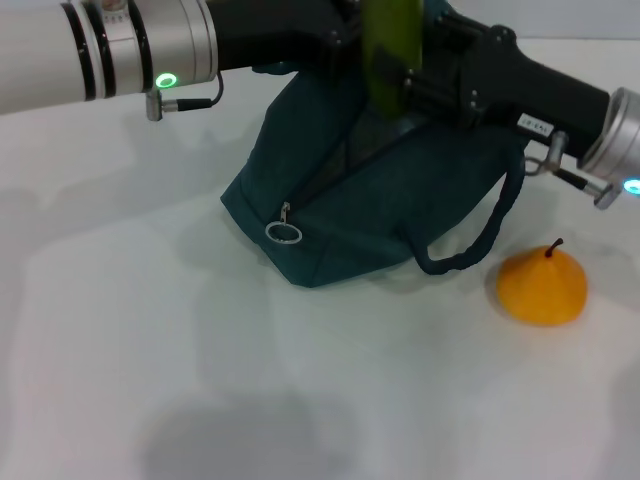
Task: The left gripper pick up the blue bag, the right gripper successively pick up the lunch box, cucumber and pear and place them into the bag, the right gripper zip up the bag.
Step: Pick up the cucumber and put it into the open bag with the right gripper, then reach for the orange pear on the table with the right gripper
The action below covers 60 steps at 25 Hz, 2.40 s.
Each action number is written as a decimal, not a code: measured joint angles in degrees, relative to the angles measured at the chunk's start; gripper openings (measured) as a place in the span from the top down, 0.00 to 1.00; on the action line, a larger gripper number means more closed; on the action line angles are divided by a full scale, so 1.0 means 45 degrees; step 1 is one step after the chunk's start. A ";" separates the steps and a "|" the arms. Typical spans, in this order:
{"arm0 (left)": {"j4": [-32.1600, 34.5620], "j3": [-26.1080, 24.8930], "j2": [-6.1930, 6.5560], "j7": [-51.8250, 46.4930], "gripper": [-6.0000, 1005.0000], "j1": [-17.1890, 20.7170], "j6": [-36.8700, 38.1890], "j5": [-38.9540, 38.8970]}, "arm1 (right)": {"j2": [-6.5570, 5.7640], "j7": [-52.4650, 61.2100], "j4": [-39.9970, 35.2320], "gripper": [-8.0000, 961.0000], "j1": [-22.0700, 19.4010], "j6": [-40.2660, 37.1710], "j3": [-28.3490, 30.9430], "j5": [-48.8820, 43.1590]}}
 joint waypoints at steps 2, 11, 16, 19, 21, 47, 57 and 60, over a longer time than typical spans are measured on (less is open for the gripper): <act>-0.0003 0.0000 -0.0002 -0.0017 0.95 -0.0001 -0.0002 -0.0004 | -0.0001 -0.0456 0.0362 0.25 -0.0020 -0.0274 0.0020 0.0057; -0.0027 0.0014 -0.0002 0.0003 0.95 -0.0090 -0.0014 -0.0010 | -0.0001 -0.1874 0.1391 0.24 -0.0200 -0.0689 0.0104 0.0245; -0.0028 0.0017 -0.0002 0.0025 0.95 -0.0139 -0.0020 -0.0010 | -0.0001 -0.2133 0.1402 0.24 -0.0159 -0.0587 0.0097 0.0248; -0.0028 0.0017 -0.0002 0.0028 0.95 -0.0184 -0.0032 -0.0010 | -0.0001 -0.2137 0.1407 0.23 -0.0114 -0.0492 0.0092 0.0248; -0.0028 0.0018 -0.0002 0.0030 0.95 -0.0212 -0.0041 -0.0010 | -0.0001 -0.2139 0.1417 0.23 -0.0105 -0.0450 0.0092 0.0248; -0.0155 0.0017 -0.0002 0.0065 0.95 -0.0159 -0.0288 0.0005 | -0.0084 -0.3153 -0.0555 0.13 -0.3950 -0.3562 0.0133 0.2991; -0.0223 0.0315 -0.0009 0.0101 0.95 -0.0083 -0.0825 0.0006 | -0.0072 -0.4389 0.0675 0.14 -0.5926 -0.2911 -0.0056 0.3236; -0.0375 0.0654 -0.0047 0.0311 0.95 -0.0188 -0.1073 -0.0289 | -0.0040 -0.5337 0.1249 0.14 -0.5893 -0.2822 -0.0145 0.3214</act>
